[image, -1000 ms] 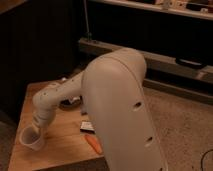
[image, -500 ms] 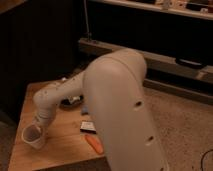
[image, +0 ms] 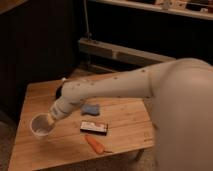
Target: Pick up the ceramic cup
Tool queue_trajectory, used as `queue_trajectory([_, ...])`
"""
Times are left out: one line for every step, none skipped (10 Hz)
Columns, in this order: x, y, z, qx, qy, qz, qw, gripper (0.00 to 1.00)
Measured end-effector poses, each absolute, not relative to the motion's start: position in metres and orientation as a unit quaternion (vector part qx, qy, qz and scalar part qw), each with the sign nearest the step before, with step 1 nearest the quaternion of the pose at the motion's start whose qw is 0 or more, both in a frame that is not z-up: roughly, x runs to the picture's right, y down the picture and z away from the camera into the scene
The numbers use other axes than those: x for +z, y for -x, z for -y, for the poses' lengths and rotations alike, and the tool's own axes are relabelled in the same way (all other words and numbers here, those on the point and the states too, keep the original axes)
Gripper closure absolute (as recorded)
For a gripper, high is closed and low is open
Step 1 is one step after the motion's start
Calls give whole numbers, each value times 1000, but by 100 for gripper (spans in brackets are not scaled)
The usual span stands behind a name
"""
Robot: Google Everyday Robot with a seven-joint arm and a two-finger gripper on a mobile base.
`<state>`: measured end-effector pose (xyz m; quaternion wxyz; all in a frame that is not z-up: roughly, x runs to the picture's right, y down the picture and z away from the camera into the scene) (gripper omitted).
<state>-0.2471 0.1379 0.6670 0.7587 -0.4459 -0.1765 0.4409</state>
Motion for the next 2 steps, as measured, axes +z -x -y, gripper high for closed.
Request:
queue_trajectory([657, 230, -130, 448, 445, 217, 744, 100])
queue_trajectory([648, 220, -121, 452, 441, 250, 734, 100])
